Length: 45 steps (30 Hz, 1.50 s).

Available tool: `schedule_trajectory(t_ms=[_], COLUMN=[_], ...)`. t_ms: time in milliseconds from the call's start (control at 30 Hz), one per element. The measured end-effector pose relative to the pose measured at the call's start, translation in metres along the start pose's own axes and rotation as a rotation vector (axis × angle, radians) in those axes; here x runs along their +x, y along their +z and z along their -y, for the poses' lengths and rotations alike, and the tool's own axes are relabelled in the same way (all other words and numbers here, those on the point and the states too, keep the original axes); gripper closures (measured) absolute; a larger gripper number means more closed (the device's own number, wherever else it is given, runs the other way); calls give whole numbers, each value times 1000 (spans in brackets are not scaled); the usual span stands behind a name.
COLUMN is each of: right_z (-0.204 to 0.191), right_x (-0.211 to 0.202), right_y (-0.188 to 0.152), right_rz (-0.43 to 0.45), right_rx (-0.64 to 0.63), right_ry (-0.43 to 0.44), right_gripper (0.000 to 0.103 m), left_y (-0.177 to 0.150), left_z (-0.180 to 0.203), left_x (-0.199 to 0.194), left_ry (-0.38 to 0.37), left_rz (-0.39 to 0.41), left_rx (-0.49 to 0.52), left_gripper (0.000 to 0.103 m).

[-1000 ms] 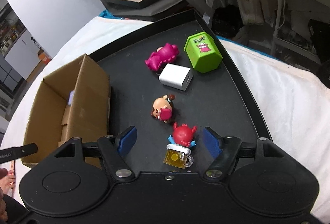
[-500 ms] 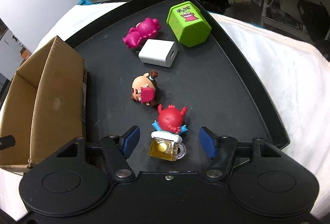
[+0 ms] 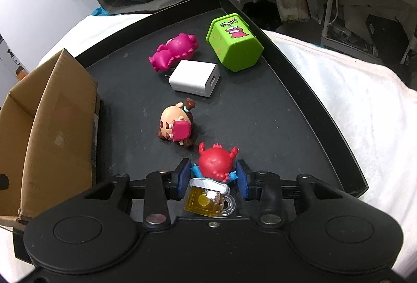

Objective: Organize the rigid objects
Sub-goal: 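Carry the red crab figure into the box and open the right gripper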

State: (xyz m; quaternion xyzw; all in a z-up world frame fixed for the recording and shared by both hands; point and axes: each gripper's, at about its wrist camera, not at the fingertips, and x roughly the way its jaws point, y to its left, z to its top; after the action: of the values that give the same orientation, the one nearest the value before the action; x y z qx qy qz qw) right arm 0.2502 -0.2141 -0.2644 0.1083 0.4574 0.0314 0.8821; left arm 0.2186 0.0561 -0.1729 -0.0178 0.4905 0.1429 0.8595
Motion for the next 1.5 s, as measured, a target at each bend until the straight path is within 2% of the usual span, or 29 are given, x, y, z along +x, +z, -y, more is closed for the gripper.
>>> schedule_trajectory(t_ms=[167,233,433,567,800,900,1167,1500], right_z=[-1,2,4,-1,-23,-33,-63,-108], right_x=[-6,-10,-29,-40,-63,-71,-89,-101], right_y=[2,2,4,10,24,28,40,45], right_rz=[14,1,30,61,118,130,126,147], right_rx=[-7,13,23,4,-59,-67,-85,-166], right_ry=[9,35,42,44,72,83,142,167], right_gripper=[66,66,66,66,66,66,66,67], left_y=[0,-1,-2,-3,-5,-6,-8,-10], left_z=[-5,-4,-1,-5,-10,-14,-21,-33], left_x=[-5,-5,-5,-5,-2,-2,1,3], left_ry=[-10,-15,-42,-59,-78,-89,-125,-179], left_rz=[19,21,31,34,32,37,41,43], left_rx=[-34,-30,-13,-26,-39,-54,-82,-116], left_gripper=[60,60,60,68,85,89,90,92])
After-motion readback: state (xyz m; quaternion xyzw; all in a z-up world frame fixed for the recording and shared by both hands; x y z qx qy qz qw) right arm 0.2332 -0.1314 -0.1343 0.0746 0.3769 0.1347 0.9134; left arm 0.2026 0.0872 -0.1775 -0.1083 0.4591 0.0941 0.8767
